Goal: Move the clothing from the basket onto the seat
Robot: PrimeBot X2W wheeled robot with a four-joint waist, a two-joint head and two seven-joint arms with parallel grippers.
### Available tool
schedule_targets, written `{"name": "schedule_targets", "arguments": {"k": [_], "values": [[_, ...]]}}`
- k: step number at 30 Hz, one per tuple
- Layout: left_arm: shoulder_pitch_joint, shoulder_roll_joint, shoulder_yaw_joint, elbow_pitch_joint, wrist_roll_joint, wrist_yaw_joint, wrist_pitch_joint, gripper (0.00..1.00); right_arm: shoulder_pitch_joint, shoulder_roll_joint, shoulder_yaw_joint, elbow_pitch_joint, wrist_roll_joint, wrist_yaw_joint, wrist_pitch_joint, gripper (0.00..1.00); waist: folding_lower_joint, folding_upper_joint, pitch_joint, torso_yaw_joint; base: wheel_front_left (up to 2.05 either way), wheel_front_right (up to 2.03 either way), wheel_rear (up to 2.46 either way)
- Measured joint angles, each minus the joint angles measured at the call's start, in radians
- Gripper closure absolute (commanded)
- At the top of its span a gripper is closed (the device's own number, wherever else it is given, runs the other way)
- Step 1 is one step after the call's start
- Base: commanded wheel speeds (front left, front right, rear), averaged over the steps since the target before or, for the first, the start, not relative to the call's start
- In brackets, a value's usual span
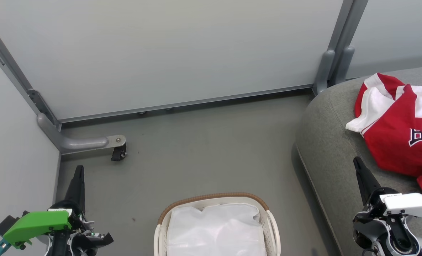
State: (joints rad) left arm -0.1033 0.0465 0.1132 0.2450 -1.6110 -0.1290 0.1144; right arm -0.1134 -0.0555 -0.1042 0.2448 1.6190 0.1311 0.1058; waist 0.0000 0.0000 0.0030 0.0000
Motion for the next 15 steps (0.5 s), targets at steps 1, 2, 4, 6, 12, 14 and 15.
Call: {"name": "schedule_targets", "arguments": {"k": [1, 2, 4, 6, 12, 14, 15], "values": [[0.000, 0.000, 0.000, 0.000, 0.000, 0.000, 0.000, 1.00, 0.000, 0.000, 0.000, 0.000, 0.000, 0.000, 0.000, 1.00, 0.0000, 0.0000, 0.000, 0.000, 0.00, 0.00, 0.00], [0.000, 0.000, 0.000, 0.000, 0.000, 0.000, 0.000, 1.00, 0.000, 0.000, 0.000, 0.000, 0.000, 0.000, 0.001, 1.00, 0.0000, 0.0000, 0.000, 0.000, 0.00, 0.00, 0.00], [0.000, 0.000, 0.000, 0.000, 0.000, 0.000, 0.000, 1.00, 0.000, 0.000, 0.000, 0.000, 0.000, 0.000, 0.001, 1.00, 0.0000, 0.0000, 0.000, 0.000, 0.00, 0.00, 0.00], [0.000, 0.000, 0.000, 0.000, 0.000, 0.000, 0.000, 1.00, 0.000, 0.000, -0.001, 0.000, 0.000, 0.000, 0.001, 1.00, 0.0000, 0.0000, 0.000, 0.000, 0.00, 0.00, 0.00], [0.000, 0.000, 0.000, 0.000, 0.000, 0.000, 0.000, 1.00, 0.000, 0.001, -0.002, 0.000, 0.000, 0.000, 0.001, 1.00, 0.0000, 0.0000, 0.000, 0.000, 0.00, 0.00, 0.00], [0.000, 0.000, 0.000, 0.000, 0.000, 0.000, 0.000, 1.00, 0.000, 0.001, -0.002, 0.000, 0.000, 0.000, 0.001, 1.00, 0.0000, 0.0000, 0.000, 0.000, 0.00, 0.00, 0.00], [0.000, 0.000, 0.000, 0.000, 0.000, 0.000, 0.000, 1.00, 0.000, 0.001, -0.002, 0.000, 0.000, 0.000, 0.001, 1.00, 0.0000, 0.0000, 0.000, 0.000, 0.00, 0.00, 0.00]]}}
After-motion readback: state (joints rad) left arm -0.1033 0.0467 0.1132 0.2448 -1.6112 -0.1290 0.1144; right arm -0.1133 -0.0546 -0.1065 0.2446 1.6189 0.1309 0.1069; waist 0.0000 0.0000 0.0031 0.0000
